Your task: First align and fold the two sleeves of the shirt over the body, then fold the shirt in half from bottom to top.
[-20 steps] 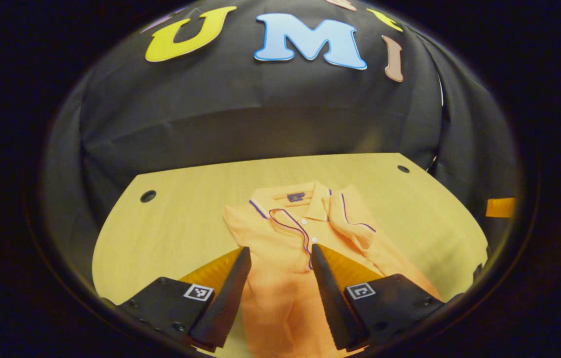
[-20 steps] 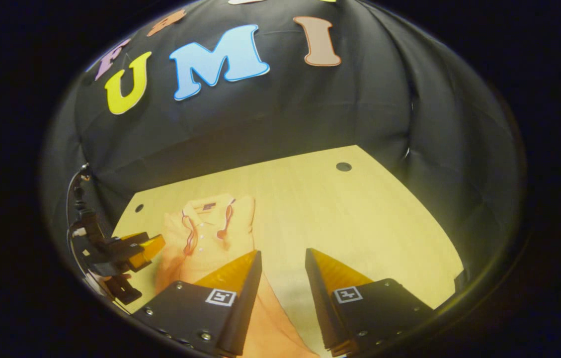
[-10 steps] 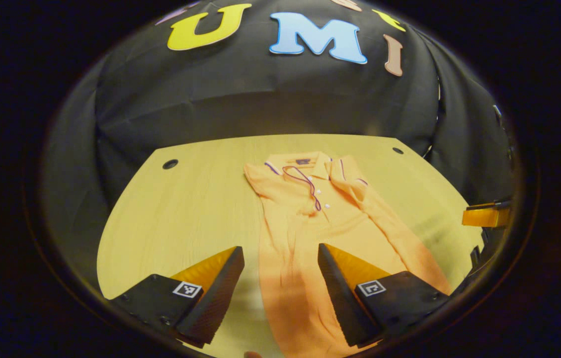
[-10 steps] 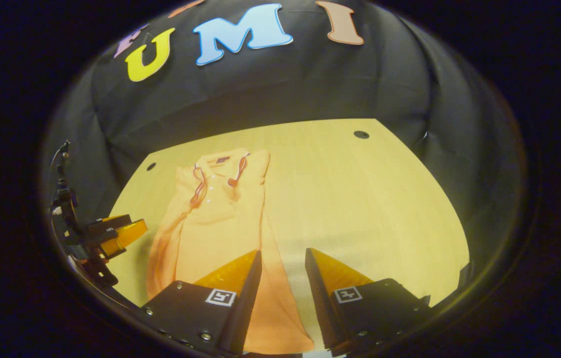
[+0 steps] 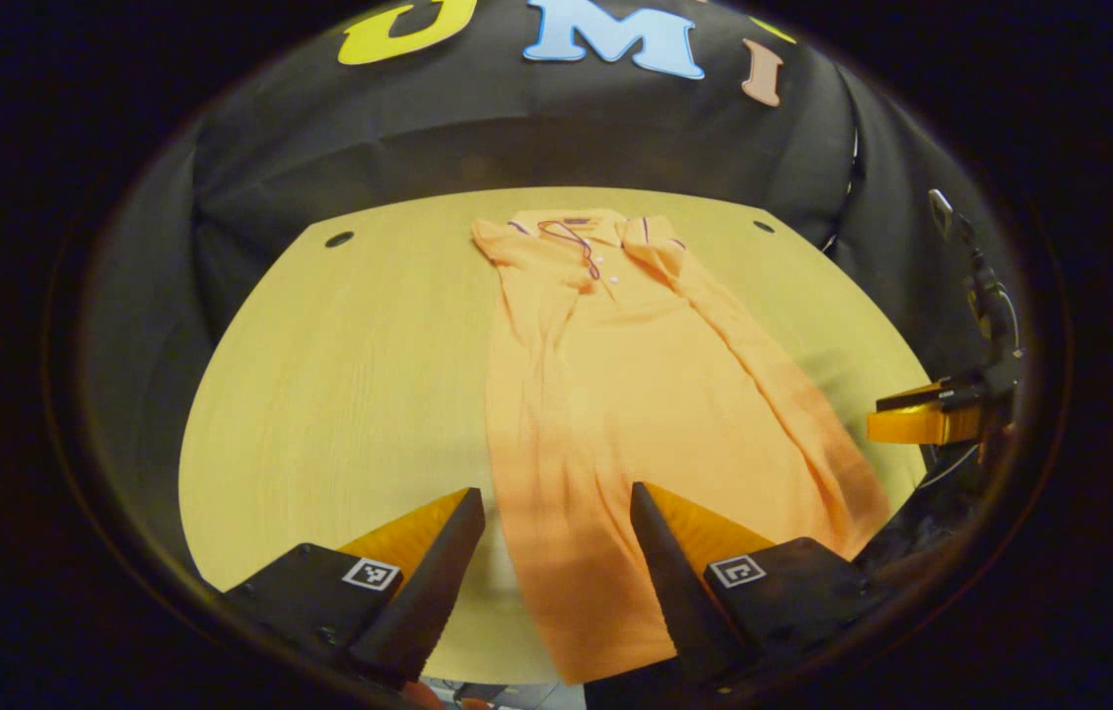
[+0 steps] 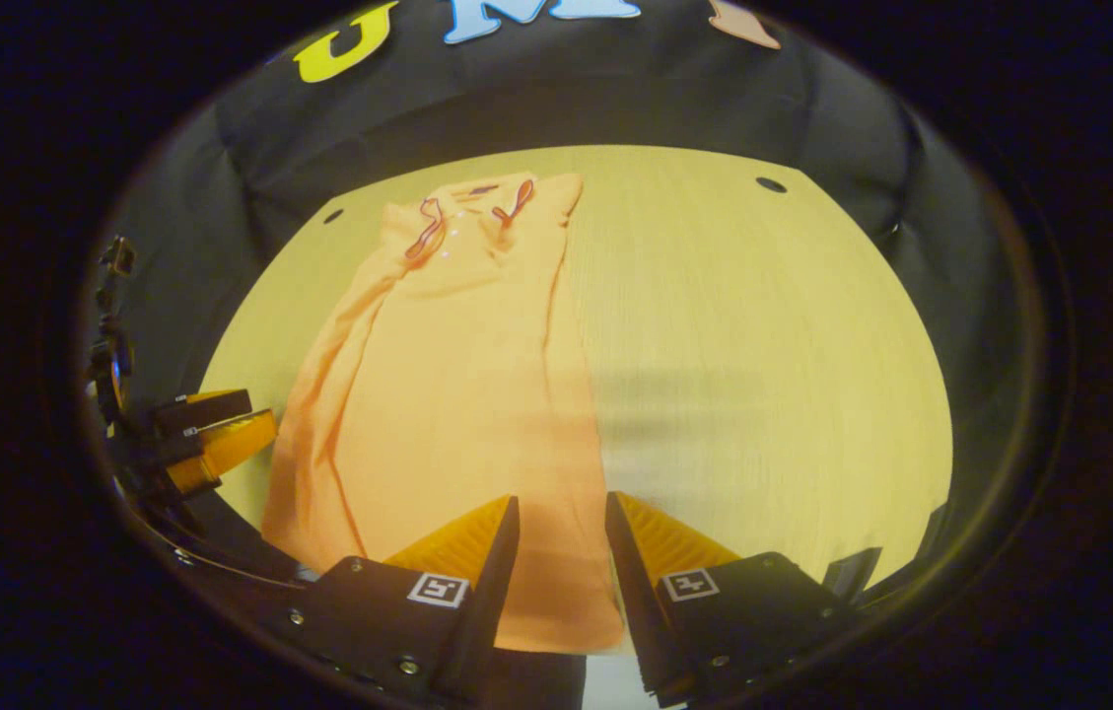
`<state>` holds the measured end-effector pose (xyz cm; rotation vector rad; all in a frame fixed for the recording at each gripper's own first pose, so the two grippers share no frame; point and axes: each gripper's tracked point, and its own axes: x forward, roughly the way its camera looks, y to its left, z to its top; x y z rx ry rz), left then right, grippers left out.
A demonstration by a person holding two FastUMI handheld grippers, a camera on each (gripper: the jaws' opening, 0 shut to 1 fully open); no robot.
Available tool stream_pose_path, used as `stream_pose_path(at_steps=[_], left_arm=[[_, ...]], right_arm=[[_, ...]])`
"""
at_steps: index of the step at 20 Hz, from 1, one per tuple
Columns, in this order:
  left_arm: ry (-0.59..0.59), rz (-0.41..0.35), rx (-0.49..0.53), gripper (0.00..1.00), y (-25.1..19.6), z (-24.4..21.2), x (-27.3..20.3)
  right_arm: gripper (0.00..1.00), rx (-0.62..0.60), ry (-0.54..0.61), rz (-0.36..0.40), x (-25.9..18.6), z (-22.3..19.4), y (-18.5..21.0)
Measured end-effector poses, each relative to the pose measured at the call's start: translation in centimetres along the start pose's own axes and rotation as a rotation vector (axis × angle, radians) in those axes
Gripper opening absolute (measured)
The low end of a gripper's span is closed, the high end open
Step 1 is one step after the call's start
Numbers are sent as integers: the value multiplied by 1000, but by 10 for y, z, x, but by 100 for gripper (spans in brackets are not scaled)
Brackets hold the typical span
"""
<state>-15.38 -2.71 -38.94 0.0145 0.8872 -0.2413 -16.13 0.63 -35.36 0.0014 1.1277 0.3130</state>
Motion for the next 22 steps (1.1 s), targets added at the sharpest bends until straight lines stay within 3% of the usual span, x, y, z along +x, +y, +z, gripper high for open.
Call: stream_pose_path(at_steps=[7,14,16,18,19,20,22], left_arm=[[152,32,-17,98,0,-67,-21],[273,61,-8,100,3,-96,-20],[292,65,-4,96,4,-98,-18],[323,68,0,100,2,-96,-18],[344,68,0,98,2,-98,-18],[364,68,-1,96,2,-97,-17],[399,69,-3,96,1,-97,-16]], right_arm=[[57,-45,182,6,6,-58,2],[57,-80,256,-27,7,-67,-3],[57,-94,279,-43,7,-67,-4],[57,-111,316,-71,8,-69,-4],[51,-128,337,-85,9,-68,-4],[57,-153,363,-102,11,-68,-4],[60,-164,402,-114,12,-67,-3]])
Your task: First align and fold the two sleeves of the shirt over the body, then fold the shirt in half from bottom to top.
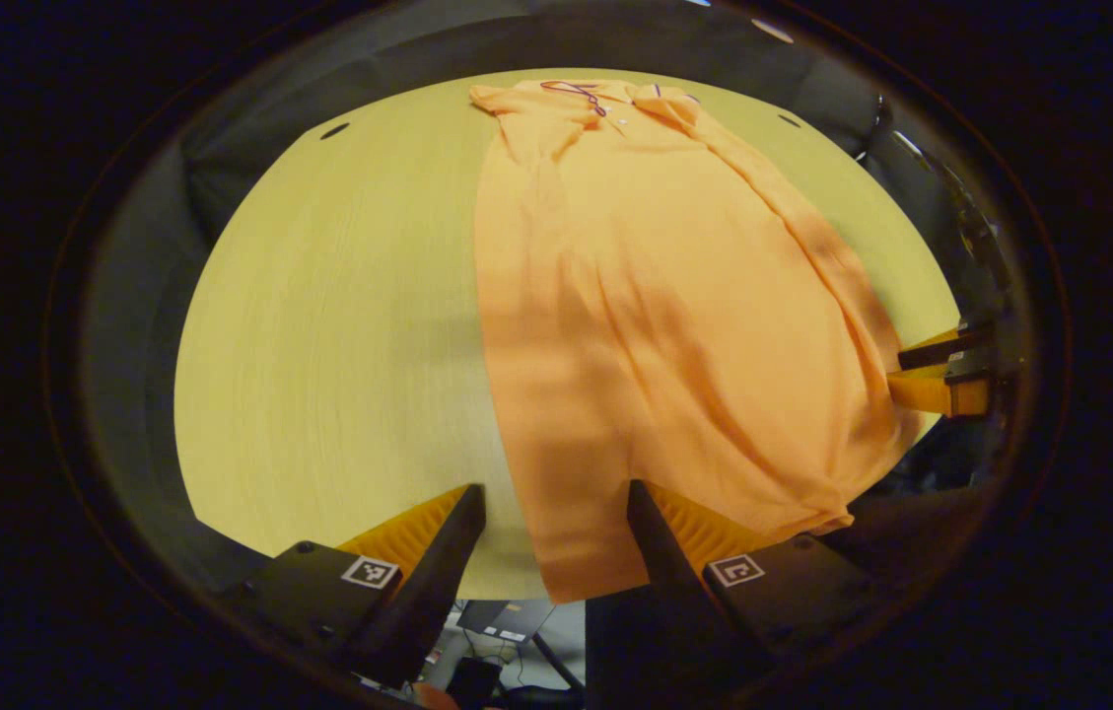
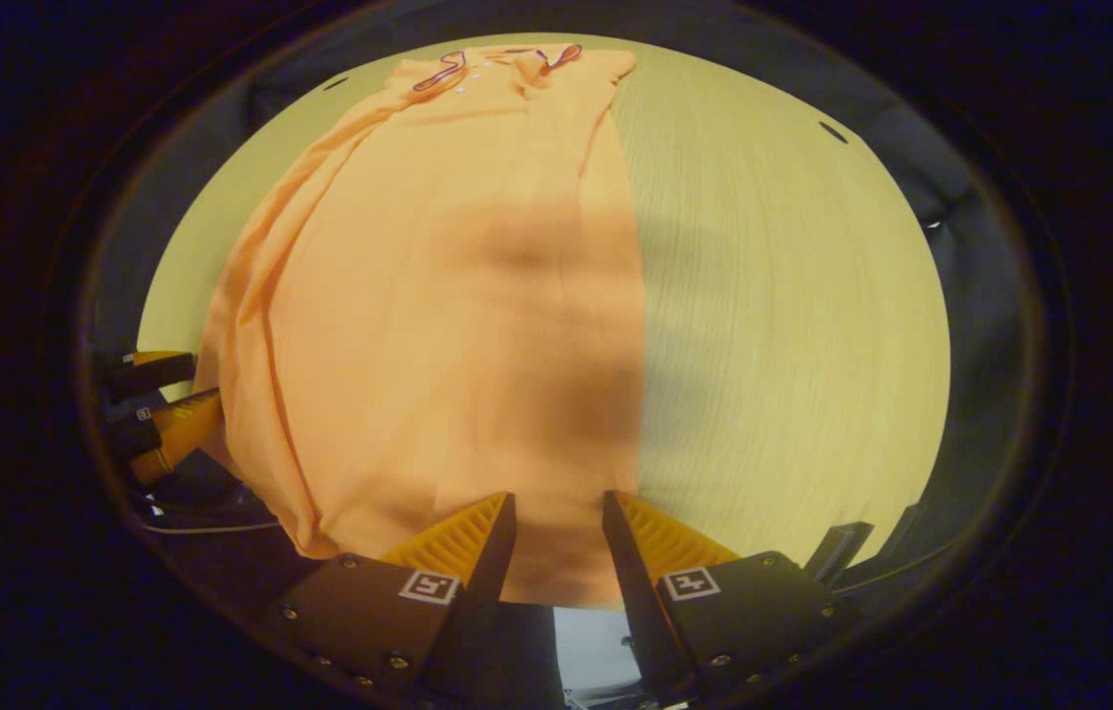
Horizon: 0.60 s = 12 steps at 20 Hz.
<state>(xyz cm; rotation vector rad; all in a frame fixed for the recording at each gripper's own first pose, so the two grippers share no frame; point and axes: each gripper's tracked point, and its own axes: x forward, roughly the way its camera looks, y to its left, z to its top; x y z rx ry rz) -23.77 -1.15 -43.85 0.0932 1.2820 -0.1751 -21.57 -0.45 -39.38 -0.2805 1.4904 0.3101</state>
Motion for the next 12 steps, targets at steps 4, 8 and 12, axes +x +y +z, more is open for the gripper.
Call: stream_pose_path(at_steps=[4,8,12], left_arm=[[25,-3,17,96,-1,2,1],[45,-13,22,95,-4,5,2],[6,-40,13,24,-9,20,5]], right_arm=[[60,25,45,-2,0,0,0],[59,32,57,-4,0,1,2],[24,75,54,-28,-1,3,0]])
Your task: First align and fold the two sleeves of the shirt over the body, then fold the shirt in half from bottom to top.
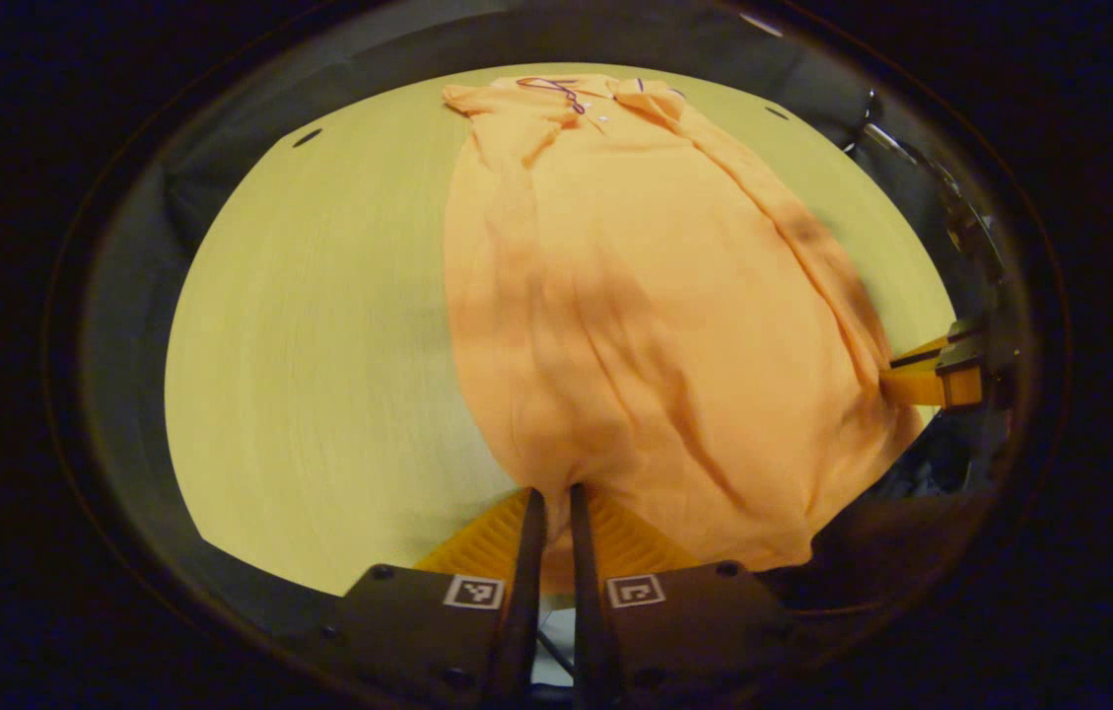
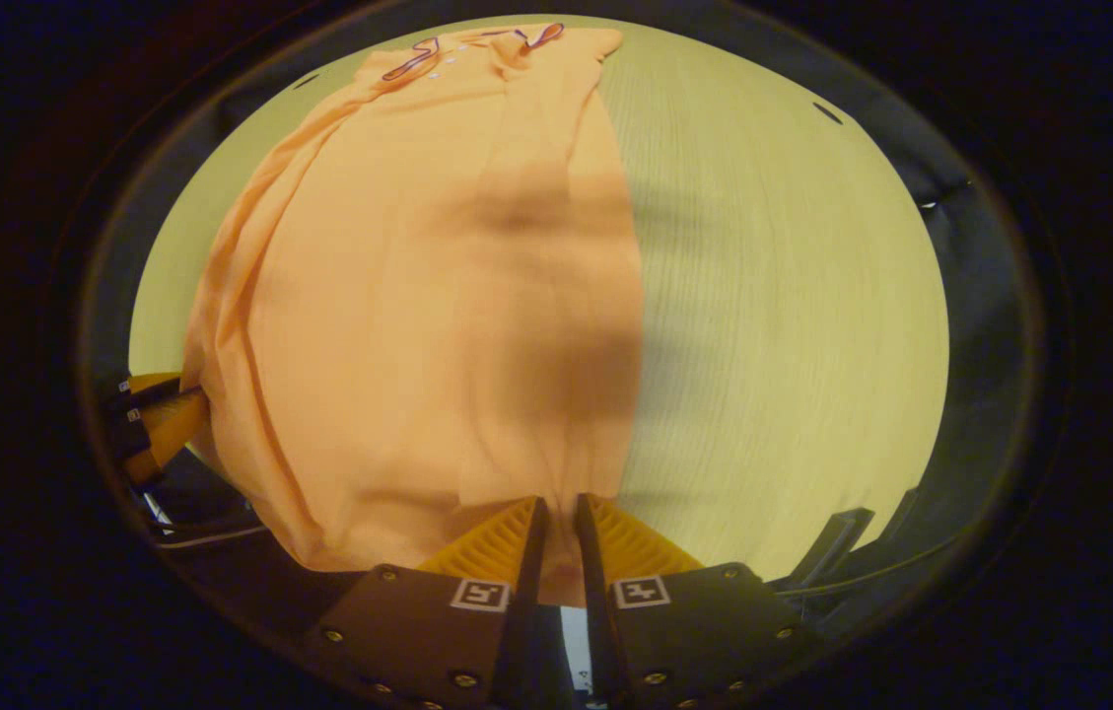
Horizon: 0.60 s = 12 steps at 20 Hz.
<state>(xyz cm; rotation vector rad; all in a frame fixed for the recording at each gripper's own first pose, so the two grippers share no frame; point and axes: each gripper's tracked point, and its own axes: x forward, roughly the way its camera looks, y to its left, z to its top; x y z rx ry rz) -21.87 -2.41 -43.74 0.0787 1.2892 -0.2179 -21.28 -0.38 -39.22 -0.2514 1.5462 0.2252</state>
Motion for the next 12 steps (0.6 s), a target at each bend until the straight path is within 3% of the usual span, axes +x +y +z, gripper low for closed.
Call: stream_pose_path(at_steps=[1,2,4,5,8,12], left_arm=[[-10,-3,-17,16,1,0,0],[-9,-6,-23,9,2,0,-2],[-18,0,-9,6,-1,3,2],[-28,6,5,7,-1,2,2],[-58,13,3,6,3,8,-1],[-135,-2,-78,6,12,35,-22]], right_arm=[[7,-3,-5,1,0,0,1],[6,-15,-8,1,1,1,1],[6,-6,-22,-6,-4,4,4],[0,-15,-33,0,-2,0,1],[0,11,-60,23,-2,2,0],[0,64,-109,46,-18,16,-6]])
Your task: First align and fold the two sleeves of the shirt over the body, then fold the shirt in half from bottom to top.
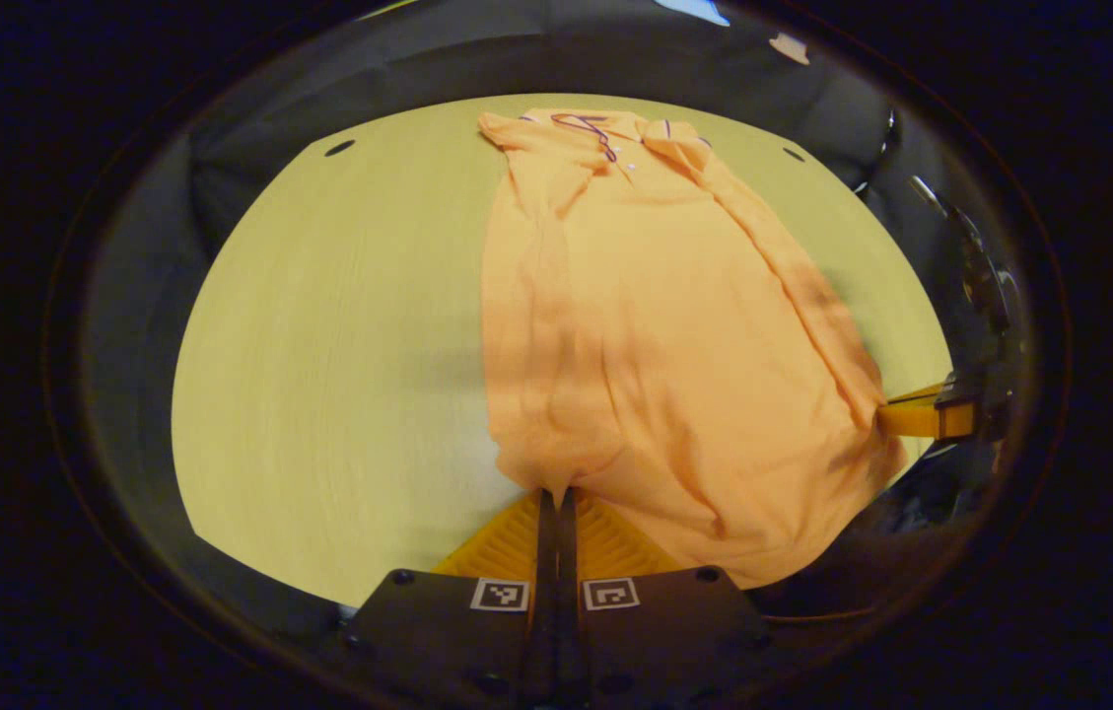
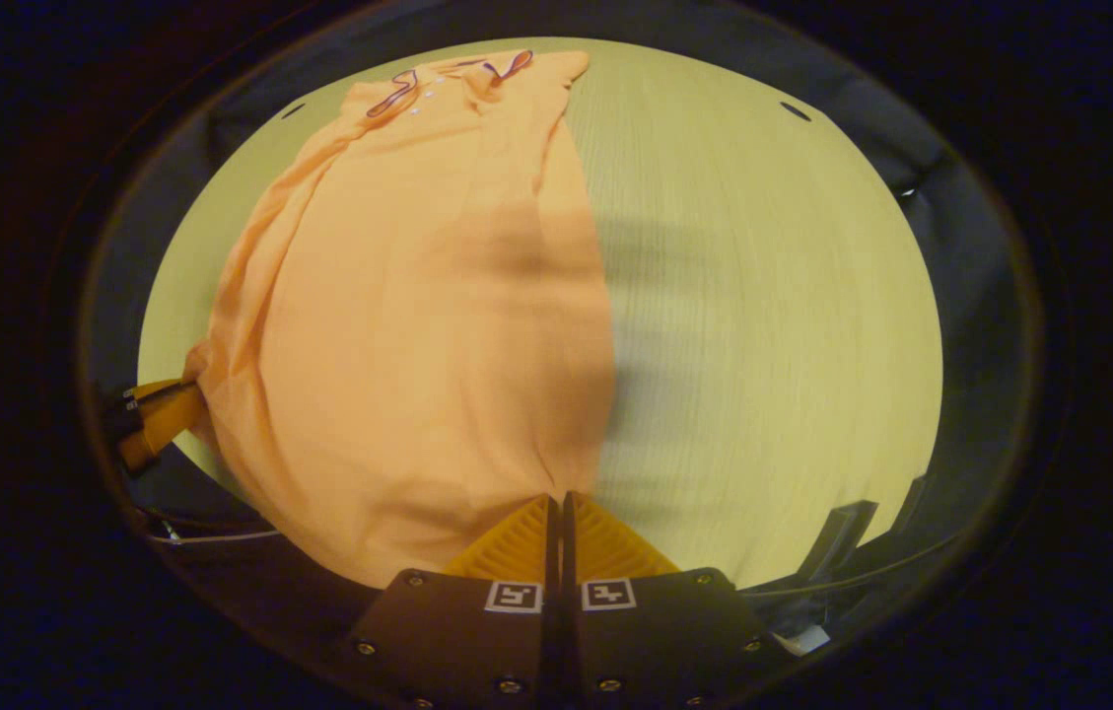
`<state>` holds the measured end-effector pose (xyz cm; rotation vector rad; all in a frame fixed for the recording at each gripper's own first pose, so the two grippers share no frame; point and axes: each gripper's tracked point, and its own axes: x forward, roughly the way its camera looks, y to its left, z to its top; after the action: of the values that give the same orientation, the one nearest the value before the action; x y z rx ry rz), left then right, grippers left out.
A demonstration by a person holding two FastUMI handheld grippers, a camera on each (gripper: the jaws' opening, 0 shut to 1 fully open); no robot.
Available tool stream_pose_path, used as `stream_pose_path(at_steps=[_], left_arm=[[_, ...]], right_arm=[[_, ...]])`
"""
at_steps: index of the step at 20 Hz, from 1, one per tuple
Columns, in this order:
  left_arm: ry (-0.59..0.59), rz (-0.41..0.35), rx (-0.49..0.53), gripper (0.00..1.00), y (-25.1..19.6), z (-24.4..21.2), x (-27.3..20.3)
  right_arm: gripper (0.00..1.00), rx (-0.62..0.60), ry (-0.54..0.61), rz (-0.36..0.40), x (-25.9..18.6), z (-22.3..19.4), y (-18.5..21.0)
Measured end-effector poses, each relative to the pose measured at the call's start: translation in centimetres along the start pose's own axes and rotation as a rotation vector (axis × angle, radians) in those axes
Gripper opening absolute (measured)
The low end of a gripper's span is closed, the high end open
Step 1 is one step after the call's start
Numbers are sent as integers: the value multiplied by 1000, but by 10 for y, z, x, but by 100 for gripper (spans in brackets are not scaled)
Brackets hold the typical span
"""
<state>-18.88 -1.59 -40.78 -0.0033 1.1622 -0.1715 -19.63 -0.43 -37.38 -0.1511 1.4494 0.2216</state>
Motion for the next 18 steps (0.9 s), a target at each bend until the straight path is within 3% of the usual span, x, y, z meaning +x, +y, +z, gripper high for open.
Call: stream_pose_path(at_steps=[6,18], left_arm=[[-111,-1,-20,6,8,59,-22],[-290,14,-94,6,43,204,-25]], right_arm=[[0,33,-108,36,-33,53,-1],[0,69,-313,85,-75,214,-10]])
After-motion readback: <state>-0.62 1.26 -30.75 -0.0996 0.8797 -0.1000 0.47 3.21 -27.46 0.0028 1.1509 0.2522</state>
